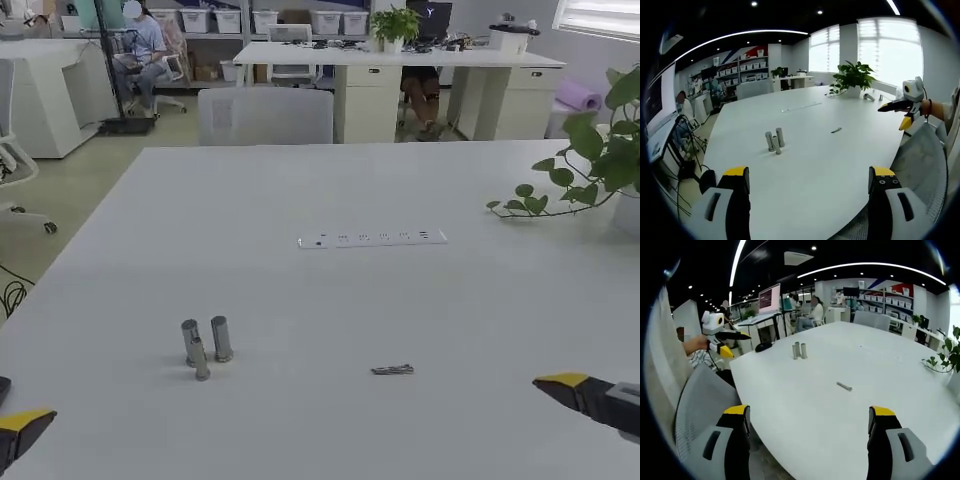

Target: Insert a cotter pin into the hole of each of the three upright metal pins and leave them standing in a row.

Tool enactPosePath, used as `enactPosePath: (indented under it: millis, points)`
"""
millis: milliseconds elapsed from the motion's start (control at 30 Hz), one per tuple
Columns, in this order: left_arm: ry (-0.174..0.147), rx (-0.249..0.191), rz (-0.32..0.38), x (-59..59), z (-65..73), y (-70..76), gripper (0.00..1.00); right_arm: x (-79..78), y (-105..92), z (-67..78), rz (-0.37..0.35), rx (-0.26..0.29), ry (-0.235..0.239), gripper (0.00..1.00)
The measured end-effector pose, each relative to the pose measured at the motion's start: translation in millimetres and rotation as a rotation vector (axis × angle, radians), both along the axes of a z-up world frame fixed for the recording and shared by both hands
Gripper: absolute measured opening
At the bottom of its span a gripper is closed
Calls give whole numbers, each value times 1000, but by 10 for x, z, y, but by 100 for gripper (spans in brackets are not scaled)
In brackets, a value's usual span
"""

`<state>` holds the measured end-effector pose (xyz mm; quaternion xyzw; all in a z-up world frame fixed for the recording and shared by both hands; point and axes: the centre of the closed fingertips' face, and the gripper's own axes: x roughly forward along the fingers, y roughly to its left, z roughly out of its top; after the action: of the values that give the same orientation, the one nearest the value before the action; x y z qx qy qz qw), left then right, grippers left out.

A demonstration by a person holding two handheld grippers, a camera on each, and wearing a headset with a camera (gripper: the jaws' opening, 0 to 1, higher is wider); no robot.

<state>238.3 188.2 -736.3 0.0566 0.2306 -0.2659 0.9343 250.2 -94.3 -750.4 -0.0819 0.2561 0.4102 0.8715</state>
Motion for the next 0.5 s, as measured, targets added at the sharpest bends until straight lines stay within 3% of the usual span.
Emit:
enactPosePath:
  millis: [500]
  points:
    - [2,-6,-2,-25,-21,-7,98,1,64,-8,12,1,4,100]
